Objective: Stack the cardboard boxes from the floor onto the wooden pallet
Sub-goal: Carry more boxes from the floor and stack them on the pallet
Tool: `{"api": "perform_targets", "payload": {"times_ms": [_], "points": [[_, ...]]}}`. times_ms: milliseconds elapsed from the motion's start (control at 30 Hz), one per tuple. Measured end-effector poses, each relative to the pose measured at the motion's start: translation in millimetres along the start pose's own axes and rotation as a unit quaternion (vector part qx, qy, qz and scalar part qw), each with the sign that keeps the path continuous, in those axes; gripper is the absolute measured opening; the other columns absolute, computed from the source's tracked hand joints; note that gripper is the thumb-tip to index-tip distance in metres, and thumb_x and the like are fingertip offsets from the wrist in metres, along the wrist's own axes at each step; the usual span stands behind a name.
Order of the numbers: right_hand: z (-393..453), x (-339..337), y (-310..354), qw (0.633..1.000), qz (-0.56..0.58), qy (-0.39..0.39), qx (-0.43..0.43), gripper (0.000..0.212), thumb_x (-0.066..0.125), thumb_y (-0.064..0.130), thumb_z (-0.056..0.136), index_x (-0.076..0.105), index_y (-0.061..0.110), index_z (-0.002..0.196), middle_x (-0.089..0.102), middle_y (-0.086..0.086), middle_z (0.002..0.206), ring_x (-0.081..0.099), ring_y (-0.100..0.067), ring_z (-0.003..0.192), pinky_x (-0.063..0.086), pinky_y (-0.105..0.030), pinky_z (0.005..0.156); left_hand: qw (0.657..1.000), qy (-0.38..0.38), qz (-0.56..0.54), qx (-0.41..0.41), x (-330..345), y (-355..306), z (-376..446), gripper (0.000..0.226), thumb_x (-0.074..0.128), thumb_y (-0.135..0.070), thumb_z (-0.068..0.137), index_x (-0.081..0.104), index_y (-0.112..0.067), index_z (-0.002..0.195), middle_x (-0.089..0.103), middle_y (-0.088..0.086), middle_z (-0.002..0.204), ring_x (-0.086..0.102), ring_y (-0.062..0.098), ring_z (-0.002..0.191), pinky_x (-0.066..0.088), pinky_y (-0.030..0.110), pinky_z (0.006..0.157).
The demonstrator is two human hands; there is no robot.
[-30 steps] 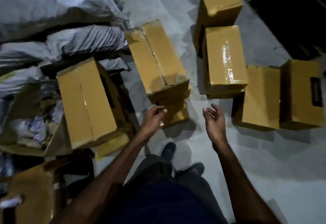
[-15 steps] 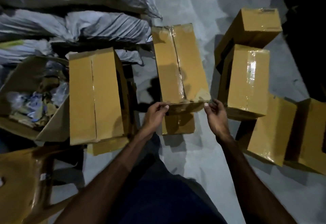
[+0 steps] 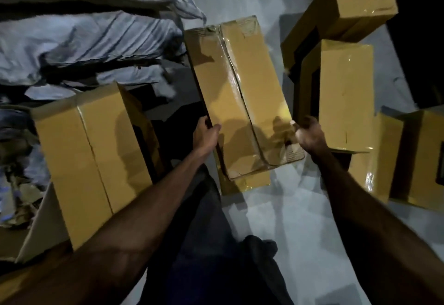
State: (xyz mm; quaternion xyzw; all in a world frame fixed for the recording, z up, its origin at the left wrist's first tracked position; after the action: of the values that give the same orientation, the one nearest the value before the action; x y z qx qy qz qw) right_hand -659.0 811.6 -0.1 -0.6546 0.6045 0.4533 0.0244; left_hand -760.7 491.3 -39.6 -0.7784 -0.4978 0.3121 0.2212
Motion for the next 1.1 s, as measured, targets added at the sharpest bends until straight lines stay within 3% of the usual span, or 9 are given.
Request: {"api": "perform_targets", "payload": {"times_ms": [100,200,400,500,633,733,833,1000,1100], "points": [[27.2,14.0,7.7,1.000,-0.012,0.004,-0.012,0.069,0.066,0.049,0.100,0.046,0.008,0.152,0.060,-0.017,0.142,0.057,-0.038,0.129,0.049,-0.038,0.099,1.000,0.005,0.005,-0.012,3.9,4.9,27.6,0.071,0.062,-0.032,0.105,0.028,-0.015,0.164,0.051,0.002,0.150,0.051,0.022,0.132,0.039,0.028,0.096],[51.9,31.2,-11.8,1.000,-0.009,0.017,0.004,0.085,0.066,0.072,0.084,0.051,0.017,0.148,0.067,-0.013,0.134,0.065,-0.038,0.120,0.058,-0.054,0.099,0.999,0.026,-0.007,-0.034,13.8,20.3,40.2,0.071,0.068,-0.034,0.100,0.034,-0.017,0.160,0.057,-0.003,0.137,0.057,0.019,0.121,0.046,0.033,0.098],[22.3,45.1,-6.3,1.000,-0.001,0.022,0.001,0.043,0.073,0.032,0.098,0.064,0.011,0.134,0.068,-0.007,0.118,0.061,-0.021,0.109,0.045,-0.025,0.089,0.997,0.058,-0.045,-0.033,29.6,31.1,15.6,0.036,0.071,-0.017,0.095,0.055,-0.027,0.126,0.066,-0.010,0.109,0.062,0.011,0.099,0.047,0.029,0.079],[7.4,38.6,-26.0,1.000,0.012,0.004,-0.002,0.054,0.071,0.054,0.083,0.074,0.015,0.120,0.075,-0.011,0.116,0.068,-0.035,0.112,0.052,-0.036,0.093,0.994,0.070,-0.069,-0.037,29.6,39.2,-10.9,0.046,0.071,-0.014,0.092,0.055,-0.032,0.131,0.069,-0.007,0.117,0.066,0.016,0.106,0.053,0.034,0.082],[-20.3,19.9,-64.0,0.999,0.047,0.006,0.010,0.069,0.066,0.073,0.077,0.076,0.024,0.124,0.077,0.000,0.112,0.071,-0.026,0.103,0.058,-0.043,0.092,0.996,0.049,-0.075,-0.017,15.9,46.7,-51.9,0.047,0.071,-0.013,0.090,0.060,-0.038,0.129,0.074,-0.007,0.113,0.070,0.015,0.102,0.057,0.033,0.079],[-64.4,-0.6,-75.0,0.991,0.135,-0.003,-0.003,0.050,0.076,0.057,0.086,0.082,0.013,0.111,0.079,0.001,0.095,0.073,-0.022,0.091,0.060,-0.041,0.080,0.997,0.035,-0.074,0.006,7.9,48.6,-88.1,0.039,0.069,-0.013,0.091,0.069,-0.042,0.116,0.079,-0.007,0.107,0.074,0.018,0.099,0.061,0.038,0.085],[-100.7,-17.7,-100.5,0.968,0.252,0.009,-0.008,0.036,0.078,0.036,0.093,0.080,0.011,0.119,0.080,-0.003,0.108,0.074,-0.017,0.099,0.060,-0.042,0.093,0.996,0.028,-0.077,0.024,9.0,50.8,-135.2,0.037,0.065,-0.005,0.095,0.070,-0.028,0.122,0.077,-0.004,0.107,0.072,0.017,0.096,0.059,0.030,0.079],[-164.6,-45.3,-147.4,0.934,0.353,0.049,-0.011,0.044,0.081,0.039,0.088,0.077,0.016,0.126,0.077,-0.005,0.120,0.073,-0.023,0.110,0.057,-0.046,0.103,0.997,0.006,-0.062,0.041,30.7,75.7,-216.5,0.044,0.069,-0.007,0.090,0.072,-0.020,0.132,0.077,0.002,0.114,0.070,0.030,0.109,0.057,0.045,0.092],[-202.0,-70.3,-173.0,0.917,0.389,0.085,-0.032,0.030,0.074,0.032,0.096,0.072,0.028,0.126,0.075,-0.001,0.123,0.071,-0.021,0.111,0.057,-0.040,0.101,0.995,0.039,-0.064,0.066,49.0,75.1,-261.3,0.045,0.067,-0.002,0.096,0.068,-0.017,0.138,0.075,0.005,0.122,0.070,0.026,0.110,0.056,0.033,0.083]]}}
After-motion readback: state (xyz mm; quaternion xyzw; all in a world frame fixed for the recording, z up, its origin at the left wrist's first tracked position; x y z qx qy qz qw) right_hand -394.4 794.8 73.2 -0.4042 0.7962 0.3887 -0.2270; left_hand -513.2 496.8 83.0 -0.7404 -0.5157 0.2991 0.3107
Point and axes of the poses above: each hand's wrist, its own z-axis towards the middle knuckle, its own x-axis out of the palm, y = z × x, the point moved 8 cm from there along z, towards the middle knuckle
